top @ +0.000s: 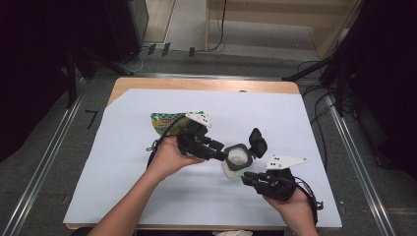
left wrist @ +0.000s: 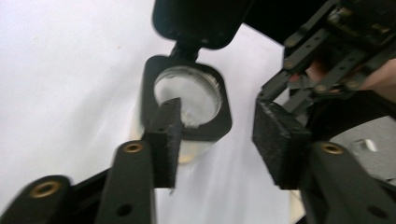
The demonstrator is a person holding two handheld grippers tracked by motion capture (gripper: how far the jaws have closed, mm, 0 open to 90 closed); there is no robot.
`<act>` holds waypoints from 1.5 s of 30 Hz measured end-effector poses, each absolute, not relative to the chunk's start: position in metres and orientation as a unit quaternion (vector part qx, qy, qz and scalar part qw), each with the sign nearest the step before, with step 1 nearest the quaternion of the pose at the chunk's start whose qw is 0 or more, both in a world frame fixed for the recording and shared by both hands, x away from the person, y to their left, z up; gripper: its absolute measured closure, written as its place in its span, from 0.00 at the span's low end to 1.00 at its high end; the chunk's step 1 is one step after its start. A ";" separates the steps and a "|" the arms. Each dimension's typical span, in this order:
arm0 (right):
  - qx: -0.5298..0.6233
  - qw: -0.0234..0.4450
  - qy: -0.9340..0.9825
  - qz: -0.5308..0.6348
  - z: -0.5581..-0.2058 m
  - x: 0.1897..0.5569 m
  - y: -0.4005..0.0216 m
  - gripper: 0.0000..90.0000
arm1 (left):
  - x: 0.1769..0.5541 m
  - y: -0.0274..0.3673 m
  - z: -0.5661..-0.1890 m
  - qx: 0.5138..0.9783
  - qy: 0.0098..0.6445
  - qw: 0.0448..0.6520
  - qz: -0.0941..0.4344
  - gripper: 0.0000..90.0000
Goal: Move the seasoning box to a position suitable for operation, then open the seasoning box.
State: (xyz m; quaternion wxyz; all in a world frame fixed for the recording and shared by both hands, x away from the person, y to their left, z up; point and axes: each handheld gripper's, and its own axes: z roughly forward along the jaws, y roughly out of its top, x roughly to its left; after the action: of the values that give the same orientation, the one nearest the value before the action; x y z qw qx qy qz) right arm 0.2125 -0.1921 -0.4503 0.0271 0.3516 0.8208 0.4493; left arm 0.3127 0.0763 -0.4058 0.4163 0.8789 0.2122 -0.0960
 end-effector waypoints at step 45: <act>0.268 0.000 0.859 0.436 -0.474 0.226 -0.085 0.60 | 0.309 0.197 -0.395 0.860 0.288 0.419 -0.050 0.54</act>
State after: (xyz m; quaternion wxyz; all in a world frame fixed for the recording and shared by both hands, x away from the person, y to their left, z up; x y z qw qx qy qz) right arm 0.2262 -0.0854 -0.4741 -0.0004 0.2682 0.8590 0.4362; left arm 0.3086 0.1974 -0.3950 0.4192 0.8596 0.2877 -0.0504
